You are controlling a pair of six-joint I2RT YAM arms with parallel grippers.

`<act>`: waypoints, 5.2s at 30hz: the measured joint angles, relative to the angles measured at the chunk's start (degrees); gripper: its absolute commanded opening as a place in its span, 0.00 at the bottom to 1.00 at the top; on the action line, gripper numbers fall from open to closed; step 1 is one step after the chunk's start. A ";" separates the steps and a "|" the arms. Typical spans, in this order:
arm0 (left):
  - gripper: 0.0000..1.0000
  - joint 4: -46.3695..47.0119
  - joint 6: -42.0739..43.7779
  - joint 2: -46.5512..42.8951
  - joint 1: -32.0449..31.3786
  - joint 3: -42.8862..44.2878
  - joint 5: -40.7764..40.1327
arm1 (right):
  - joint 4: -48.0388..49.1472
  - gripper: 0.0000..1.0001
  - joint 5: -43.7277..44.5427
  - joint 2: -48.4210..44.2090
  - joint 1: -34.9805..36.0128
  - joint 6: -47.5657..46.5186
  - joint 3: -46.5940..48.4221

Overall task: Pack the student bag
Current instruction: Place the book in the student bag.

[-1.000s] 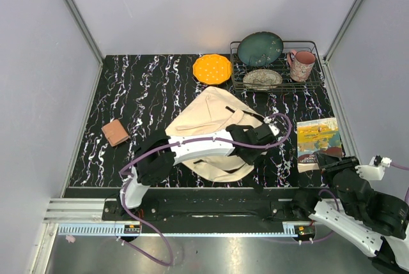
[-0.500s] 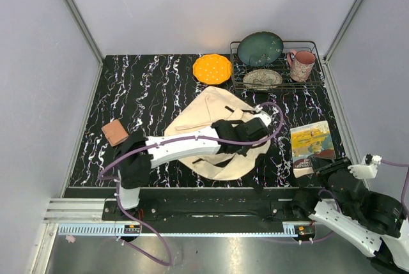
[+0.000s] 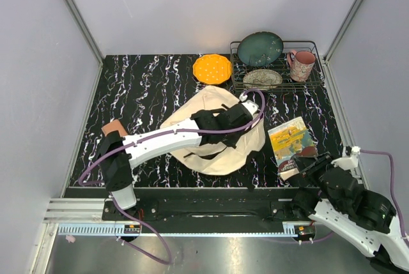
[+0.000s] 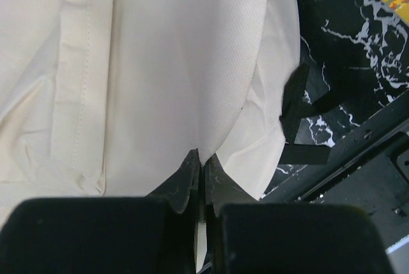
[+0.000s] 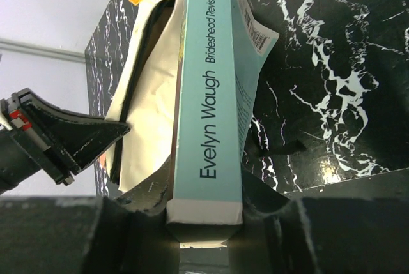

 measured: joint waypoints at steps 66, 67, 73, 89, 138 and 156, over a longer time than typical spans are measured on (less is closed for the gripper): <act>0.00 7.69 -5.46 -23.45 9.75 -12.66 -1.51 | 46.71 0.00 -27.43 21.70 0.00 0.04 -18.14; 0.00 7.78 -5.62 -23.45 9.75 -12.76 -1.33 | 47.84 0.00 -28.20 22.01 0.00 0.02 -18.21; 0.00 8.09 -6.16 -23.43 9.75 -12.96 -0.92 | 53.66 0.00 -31.41 20.48 0.02 -1.68 -17.94; 0.00 8.85 -6.69 -23.54 9.75 -13.38 1.38 | 60.81 0.00 -26.64 20.98 0.02 5.73 -30.40; 0.00 8.74 -4.35 -23.74 5.03 -13.46 3.85 | 98.36 0.44 -24.76 91.49 -5.88 2.71 -1.38; 0.00 8.24 -6.08 -25.55 4.96 -14.75 -0.72 | 79.56 0.83 -24.26 69.46 -6.01 -8.59 -7.06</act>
